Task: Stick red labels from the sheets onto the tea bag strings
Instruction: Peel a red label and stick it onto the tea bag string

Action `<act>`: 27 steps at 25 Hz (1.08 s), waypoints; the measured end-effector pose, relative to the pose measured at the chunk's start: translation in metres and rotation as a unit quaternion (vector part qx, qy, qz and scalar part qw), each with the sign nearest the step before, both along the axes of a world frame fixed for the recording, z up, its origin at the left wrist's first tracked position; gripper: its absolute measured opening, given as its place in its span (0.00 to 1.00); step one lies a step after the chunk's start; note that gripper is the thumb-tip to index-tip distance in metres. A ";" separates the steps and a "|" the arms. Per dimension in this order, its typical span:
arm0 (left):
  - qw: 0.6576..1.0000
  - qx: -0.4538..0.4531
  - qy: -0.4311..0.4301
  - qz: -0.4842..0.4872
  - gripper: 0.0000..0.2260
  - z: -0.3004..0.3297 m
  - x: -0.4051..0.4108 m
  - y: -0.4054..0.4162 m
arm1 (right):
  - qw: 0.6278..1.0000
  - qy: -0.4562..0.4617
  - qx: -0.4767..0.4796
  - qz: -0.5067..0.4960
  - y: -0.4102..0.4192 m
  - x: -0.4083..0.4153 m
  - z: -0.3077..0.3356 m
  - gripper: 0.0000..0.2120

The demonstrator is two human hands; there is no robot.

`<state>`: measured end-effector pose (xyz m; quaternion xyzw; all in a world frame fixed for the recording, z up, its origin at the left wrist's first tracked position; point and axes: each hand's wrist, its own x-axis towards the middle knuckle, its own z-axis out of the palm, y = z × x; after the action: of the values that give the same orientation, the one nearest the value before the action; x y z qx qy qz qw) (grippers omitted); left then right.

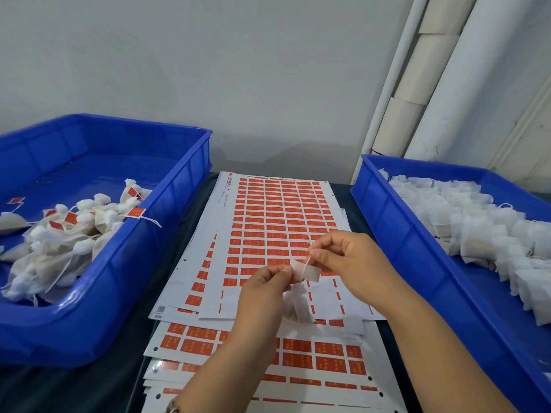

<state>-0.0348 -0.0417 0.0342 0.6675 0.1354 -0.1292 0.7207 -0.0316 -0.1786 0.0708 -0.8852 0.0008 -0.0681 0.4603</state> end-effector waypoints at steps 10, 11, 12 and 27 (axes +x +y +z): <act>0.996 0.017 -0.082 -0.034 0.07 -0.004 0.000 0.005 | 0.999 0.014 0.036 -0.021 0.001 0.002 0.001 0.07; 0.994 0.019 -0.096 -0.042 0.08 -0.004 -0.001 0.005 | 0.999 0.013 0.036 -0.024 0.001 0.001 0.002 0.07; 0.993 0.020 -0.102 -0.047 0.09 -0.004 -0.001 0.005 | 0.999 0.011 0.033 -0.024 0.002 0.001 0.003 0.07; 0.990 -0.008 -0.102 -0.101 0.08 -0.005 0.014 0.002 | 1.000 0.003 0.017 0.024 0.004 -0.004 0.014 0.08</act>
<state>-0.0204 -0.0393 0.0294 0.6814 -0.0077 -0.1339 0.7195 -0.0358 -0.1744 0.0848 -0.8772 -0.0182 -0.0541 0.4767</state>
